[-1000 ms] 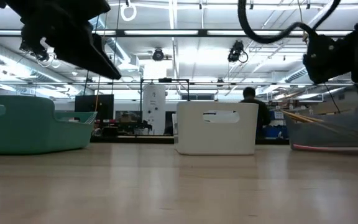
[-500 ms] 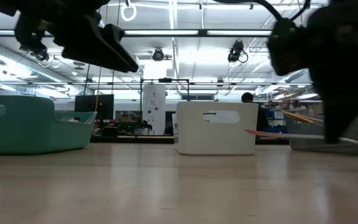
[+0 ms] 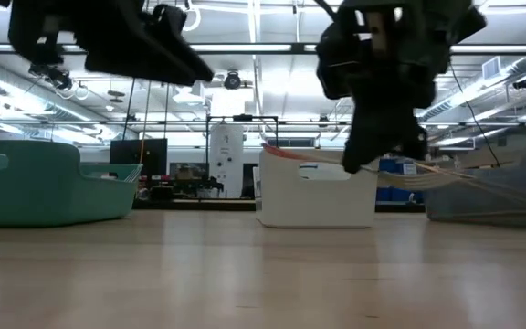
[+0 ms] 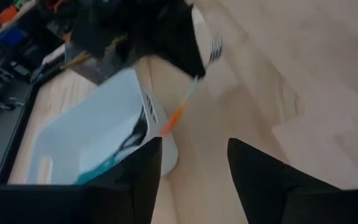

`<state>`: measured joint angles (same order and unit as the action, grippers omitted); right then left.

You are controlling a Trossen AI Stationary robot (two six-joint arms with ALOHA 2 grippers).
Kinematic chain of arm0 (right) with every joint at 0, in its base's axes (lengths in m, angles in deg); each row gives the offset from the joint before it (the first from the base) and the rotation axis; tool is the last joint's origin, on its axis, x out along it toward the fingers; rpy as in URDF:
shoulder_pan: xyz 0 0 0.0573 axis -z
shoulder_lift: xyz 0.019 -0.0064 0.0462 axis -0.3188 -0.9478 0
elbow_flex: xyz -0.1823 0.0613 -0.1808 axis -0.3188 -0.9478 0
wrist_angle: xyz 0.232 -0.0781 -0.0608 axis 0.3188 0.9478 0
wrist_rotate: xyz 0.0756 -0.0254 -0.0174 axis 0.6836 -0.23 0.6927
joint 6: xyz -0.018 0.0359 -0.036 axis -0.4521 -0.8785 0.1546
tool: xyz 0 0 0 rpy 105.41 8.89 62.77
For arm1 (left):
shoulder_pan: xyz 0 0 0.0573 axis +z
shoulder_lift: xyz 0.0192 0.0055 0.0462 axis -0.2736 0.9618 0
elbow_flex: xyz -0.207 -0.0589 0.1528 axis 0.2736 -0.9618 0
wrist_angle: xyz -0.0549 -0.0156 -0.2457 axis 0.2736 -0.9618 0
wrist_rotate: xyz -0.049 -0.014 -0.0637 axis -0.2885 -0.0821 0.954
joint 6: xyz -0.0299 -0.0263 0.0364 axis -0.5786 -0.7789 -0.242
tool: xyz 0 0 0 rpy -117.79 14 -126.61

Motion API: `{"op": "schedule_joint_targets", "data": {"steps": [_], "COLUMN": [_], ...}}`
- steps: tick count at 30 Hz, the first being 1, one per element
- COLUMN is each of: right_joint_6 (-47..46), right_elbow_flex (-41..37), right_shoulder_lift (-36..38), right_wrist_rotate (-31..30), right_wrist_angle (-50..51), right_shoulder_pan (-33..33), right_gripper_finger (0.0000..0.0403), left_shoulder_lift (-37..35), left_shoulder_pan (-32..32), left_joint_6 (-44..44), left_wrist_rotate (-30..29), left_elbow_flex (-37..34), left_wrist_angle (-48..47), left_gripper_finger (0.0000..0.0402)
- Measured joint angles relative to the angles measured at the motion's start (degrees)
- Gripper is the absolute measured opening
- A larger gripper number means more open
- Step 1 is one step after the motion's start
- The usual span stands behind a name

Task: Sort silverware by color (type)
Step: Put the orange fork into the green bin

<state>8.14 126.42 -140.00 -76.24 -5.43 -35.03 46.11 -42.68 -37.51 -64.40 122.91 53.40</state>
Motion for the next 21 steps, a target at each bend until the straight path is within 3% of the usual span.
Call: {"op": "schedule_joint_targets", "data": {"steps": [10, 21], "right_joint_6": [4.0, 4.9], "right_elbow_flex": [0.0, 0.0], "right_shoulder_lift": [0.0, 0.0], "right_wrist_rotate": [7.4, 12.3], "right_wrist_angle": [-7.7, -12.3], "right_shoulder_pan": [5.0, 6.5], "right_gripper_finger": [0.0012, 0.0012], "left_shoulder_lift": [4.0, 14.3], "left_shoulder_pan": [0.7, 1.7], "left_joint_6": [4.4, 17.6], "left_wrist_rotate": [4.1, -1.0], "left_elbow_flex": [5.3, 14.0], "left_wrist_angle": [-2.0, -3.6], "left_gripper_finger": [0.0172, 0.0172]}}
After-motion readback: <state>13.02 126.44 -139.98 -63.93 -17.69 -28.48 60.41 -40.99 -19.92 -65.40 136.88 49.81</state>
